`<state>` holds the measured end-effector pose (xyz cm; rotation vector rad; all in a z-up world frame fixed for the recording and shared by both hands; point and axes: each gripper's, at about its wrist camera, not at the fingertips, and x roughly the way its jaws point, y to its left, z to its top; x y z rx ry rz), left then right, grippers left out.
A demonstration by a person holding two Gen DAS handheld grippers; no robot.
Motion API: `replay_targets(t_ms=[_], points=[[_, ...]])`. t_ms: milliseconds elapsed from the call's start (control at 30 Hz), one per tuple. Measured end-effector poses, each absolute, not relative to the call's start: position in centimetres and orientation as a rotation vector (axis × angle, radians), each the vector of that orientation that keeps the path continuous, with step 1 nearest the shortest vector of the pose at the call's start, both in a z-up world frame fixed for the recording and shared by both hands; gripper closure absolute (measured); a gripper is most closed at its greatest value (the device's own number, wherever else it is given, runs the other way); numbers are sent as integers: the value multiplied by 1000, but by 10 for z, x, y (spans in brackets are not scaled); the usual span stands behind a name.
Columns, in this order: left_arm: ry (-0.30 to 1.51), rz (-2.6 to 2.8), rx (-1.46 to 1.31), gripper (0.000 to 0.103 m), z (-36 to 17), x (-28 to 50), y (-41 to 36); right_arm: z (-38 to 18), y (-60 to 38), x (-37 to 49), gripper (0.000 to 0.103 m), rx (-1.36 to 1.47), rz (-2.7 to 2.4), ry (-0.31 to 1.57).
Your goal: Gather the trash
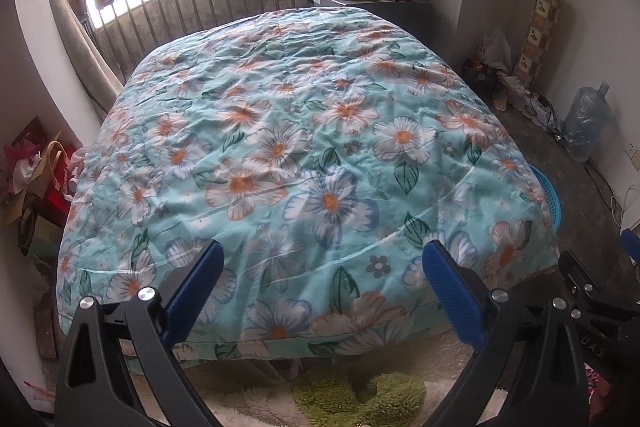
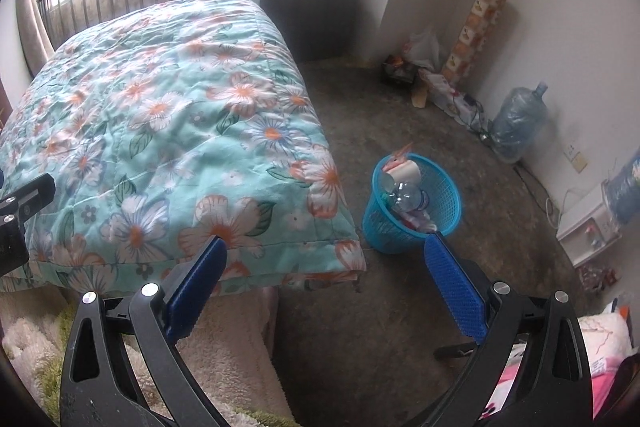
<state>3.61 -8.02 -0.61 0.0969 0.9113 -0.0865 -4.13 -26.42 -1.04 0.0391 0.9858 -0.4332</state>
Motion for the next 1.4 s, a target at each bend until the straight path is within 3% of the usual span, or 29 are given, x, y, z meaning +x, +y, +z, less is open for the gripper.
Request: replay_targets(t_ms=[1400], points=[[906, -84, 87, 6, -5, 32, -78, -5, -264, -41, 8, 45, -444, 976]])
